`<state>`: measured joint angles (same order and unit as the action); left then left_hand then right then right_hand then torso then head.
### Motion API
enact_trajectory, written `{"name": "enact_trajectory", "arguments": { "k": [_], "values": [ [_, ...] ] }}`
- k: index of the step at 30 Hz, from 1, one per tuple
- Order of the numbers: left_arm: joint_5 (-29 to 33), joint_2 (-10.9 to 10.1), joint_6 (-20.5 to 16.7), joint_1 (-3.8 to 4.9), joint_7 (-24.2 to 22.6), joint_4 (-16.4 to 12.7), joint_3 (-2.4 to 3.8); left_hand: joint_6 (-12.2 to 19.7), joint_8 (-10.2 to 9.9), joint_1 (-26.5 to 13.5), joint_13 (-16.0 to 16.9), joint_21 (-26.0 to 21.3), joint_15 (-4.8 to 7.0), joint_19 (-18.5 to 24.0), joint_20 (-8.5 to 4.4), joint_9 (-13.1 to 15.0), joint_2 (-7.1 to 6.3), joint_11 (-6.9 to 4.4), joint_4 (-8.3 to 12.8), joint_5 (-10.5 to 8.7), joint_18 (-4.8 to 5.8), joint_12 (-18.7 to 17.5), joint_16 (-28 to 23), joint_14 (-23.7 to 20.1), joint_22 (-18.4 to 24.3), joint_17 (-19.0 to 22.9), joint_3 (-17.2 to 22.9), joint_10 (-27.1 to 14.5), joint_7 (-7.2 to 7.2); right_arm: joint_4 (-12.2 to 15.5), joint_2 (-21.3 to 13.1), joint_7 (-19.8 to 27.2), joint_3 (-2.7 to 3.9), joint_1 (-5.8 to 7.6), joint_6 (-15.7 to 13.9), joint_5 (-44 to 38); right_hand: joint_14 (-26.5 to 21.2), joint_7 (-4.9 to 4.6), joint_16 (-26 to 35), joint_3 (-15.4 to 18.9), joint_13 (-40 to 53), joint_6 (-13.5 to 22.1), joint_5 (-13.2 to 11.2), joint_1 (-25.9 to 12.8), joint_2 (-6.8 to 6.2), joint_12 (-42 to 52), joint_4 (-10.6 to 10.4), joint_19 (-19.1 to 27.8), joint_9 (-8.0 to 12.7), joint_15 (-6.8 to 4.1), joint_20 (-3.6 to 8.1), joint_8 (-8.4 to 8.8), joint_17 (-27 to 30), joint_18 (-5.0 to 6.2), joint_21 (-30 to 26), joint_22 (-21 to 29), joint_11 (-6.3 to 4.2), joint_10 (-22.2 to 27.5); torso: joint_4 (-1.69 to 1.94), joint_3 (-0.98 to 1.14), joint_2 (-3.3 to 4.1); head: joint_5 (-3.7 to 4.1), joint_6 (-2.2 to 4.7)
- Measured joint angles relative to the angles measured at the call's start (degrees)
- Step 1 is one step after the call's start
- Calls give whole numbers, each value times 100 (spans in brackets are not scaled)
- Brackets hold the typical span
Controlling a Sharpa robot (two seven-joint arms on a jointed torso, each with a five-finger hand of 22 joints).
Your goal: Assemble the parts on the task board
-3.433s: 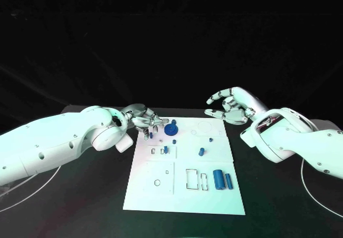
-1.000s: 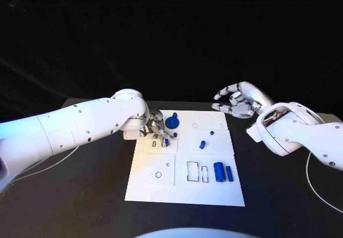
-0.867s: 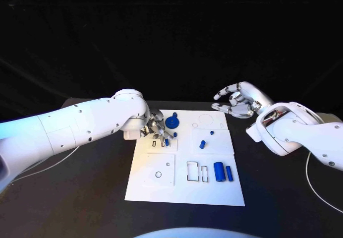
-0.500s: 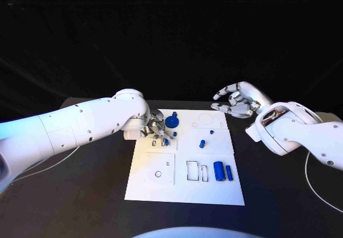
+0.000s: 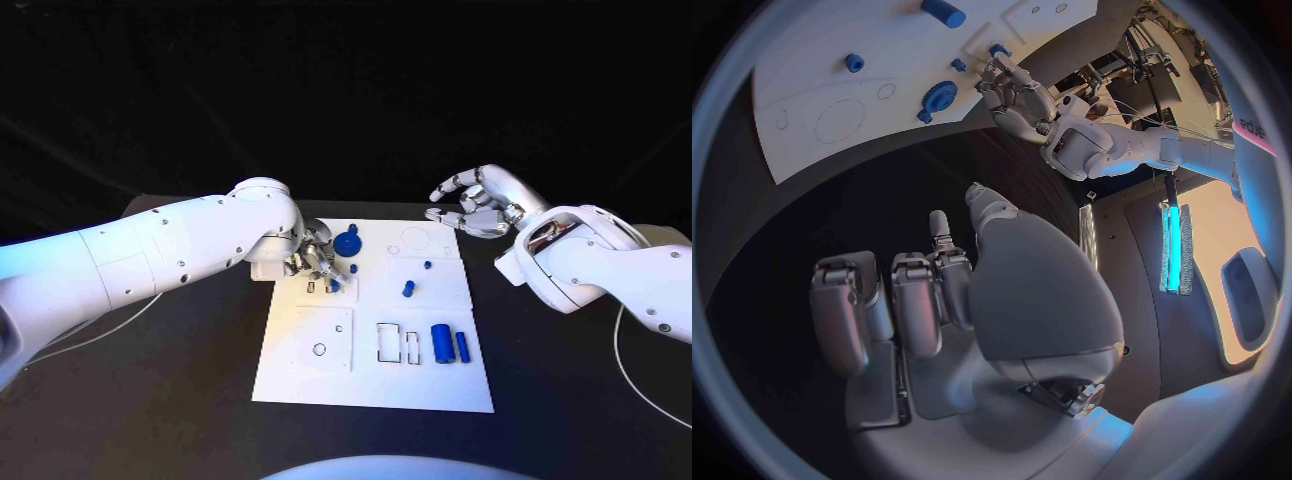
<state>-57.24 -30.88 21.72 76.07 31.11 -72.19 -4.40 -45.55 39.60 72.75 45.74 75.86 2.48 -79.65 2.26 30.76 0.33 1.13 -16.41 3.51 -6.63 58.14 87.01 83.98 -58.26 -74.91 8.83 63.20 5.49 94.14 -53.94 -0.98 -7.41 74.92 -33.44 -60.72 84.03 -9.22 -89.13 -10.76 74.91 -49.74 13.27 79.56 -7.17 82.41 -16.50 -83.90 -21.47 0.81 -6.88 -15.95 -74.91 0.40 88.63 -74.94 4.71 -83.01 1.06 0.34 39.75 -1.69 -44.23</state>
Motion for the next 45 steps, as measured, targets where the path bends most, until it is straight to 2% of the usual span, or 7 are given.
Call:
{"name": "enact_trajectory", "arguments": {
  "k": [8, 19, 23, 30, 34, 39, 45],
  "values": [
    [69, 7, 5, 4, -1, 8, 2, -14, -71, 426, -20, -1, 39, -20, -20, -12, -244, -31, 53, -3, 0, -18, 0, -3, -28, 0, 975, -32, -33, -5, 11, 0, 0, -5, 5, 0, 0, 0, 0, -18, 0, 0, 16, 0, 0, 0, 14, 0, 0, 0, 0, 0, 0, 0, -10, 1, 0, 0, -1, 3, -1, 4, -9],
    [210, -4, 5, -1, -4, 17, -1, 13, 132, 148, -28, -2, 38, -41, -41, -10, -727, -62, 169, -5, 0, -41, -3, -4, -76, 0, 2482, -1, -68, -10, 18, 0, 0, -12, 10, 2, 0, 0, 0, -48, 4, 0, 105, 0, 0, 0, 16, 0, 0, 0, 0, 0, 1, 0, -10, 2, 0, 0, -1, 3, 0, 8, -24],
    [292, -47, 0, -1, -5, -2, -1, 68, 294, -72, 40, 25, 80, -44, -44, -9, -779, -101, 344, 3, 61, -22, -3, -4, -102, 0, 2841, 106, -93, -12, 19, 0, 0, -14, 13, 2, 0, 0, 0, -48, 4, 0, 105, 0, 0, 0, 16, 0, 0, 0, 0, 0, 1, 0, -10, 2, 0, 0, -1, 3, -1, 10, -24],
    [487, -223, -38, -2, -7, -162, 12, 113, 547, -297, 241, 60, 100, -82, -83, -8, -785, -122, 265, 6, 94, 160, -72, 16, -197, 1, 2923, 290, -110, -15, 17, 0, 0, -18, 17, 5, 0, 0, 0, -65, 4, 0, 105, 0, 0, 0, -1, 0, 0, 0, 0, -22, 1, 0, -10, 2, 0, 0, 2, 8, -4, 4, -19],
    [623, -410, -166, -1, -14, -366, 24, 112, 661, -526, 434, 118, 120, -112, -113, -7, -878, -143, 418, 379, 94, 333, -105, -4, -282, 1, 3185, 433, -109, -15, 8, 0, 0, -19, 18, 7, 0, 0, 0, -65, 4, 0, 105, 0, 0, 0, -1, 0, 1, 0, 0, -22, -2, 0, -10, 3, 0, 0, 7, 11, -8, 2, -11],
    [743, -584, -470, 0, -28, -582, 27, 95, 731, -741, 613, 175, 161, -153, -112, 909, -1023, -201, 417, 1082, 93, 484, -144, -4, -417, 1, 3214, 618, -123, -16, -1, 1, 0, -19, 18, 9, 0, 0, 0, -81, 4, 0, 136, 0, 0, 0, 15, 0, 0, 0, 0, -22, -4, 0, -10, 3, 0, 0, 18, 14, -8, -8, -7],
    [737, -703, -937, -70, -64, -814, 10, 0, 789, -878, 805, 197, 203, -153, -112, 1154, -1114, -245, 443, 1628, 93, 666, -144, -3, -454, -1, 3189, 820, -173, -16, -15, 4, -1, -22, 17, 11, 0, 0, 0, -80, 3, 0, 136, 0, 0, 0, 15, 0, 1, 0, 0, -22, -3, 0, -10, 3, 0, 0, 24, 16, -8, -16, -19]
  ]
}}
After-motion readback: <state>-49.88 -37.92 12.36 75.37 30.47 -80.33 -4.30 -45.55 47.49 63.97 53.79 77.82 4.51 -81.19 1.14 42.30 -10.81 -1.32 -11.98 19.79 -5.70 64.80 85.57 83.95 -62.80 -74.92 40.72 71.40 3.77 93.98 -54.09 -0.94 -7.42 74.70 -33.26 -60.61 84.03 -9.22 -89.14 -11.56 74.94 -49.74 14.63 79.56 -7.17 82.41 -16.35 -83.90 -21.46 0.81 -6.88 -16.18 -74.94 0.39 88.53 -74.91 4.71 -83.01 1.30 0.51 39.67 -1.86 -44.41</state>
